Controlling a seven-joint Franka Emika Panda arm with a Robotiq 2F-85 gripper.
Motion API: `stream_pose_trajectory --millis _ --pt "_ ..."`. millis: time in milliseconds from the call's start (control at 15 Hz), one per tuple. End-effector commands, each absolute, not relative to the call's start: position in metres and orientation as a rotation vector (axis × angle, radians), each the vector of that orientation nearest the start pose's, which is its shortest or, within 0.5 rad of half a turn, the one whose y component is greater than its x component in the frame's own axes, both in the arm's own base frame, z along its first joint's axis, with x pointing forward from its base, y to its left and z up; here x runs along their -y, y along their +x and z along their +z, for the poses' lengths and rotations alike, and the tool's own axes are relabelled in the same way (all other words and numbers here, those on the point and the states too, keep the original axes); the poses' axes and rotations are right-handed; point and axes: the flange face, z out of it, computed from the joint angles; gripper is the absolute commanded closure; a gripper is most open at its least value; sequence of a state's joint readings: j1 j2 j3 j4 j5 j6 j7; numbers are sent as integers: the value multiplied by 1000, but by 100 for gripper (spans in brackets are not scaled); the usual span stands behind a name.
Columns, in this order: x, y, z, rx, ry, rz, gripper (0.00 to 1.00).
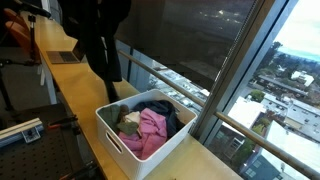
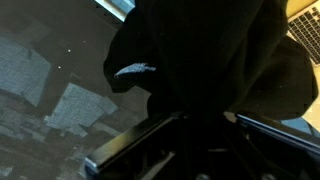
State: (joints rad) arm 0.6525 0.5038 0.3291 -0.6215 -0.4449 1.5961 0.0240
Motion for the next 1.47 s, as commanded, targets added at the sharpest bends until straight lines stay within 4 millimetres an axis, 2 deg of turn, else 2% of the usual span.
stream_pose_trajectory --millis 0,67,333,467,533,733,1000,1200,1400 --pt "-441 494 767 1114 -2846 -892 98" --pt "-429 508 764 1084 -2868 -888 98" --pt "-340 576 756 883 -2971 -845 98" --pt "-305 600 744 804 -2994 -784 98" --pt "-294 611 733 772 -2999 -732 98" --pt "-282 634 687 726 -3029 -588 98" --pt "-271 652 606 708 -3085 -404 98" --pt "-269 658 541 692 -3097 -295 98" --pt "-269 652 479 684 -3077 -198 98"
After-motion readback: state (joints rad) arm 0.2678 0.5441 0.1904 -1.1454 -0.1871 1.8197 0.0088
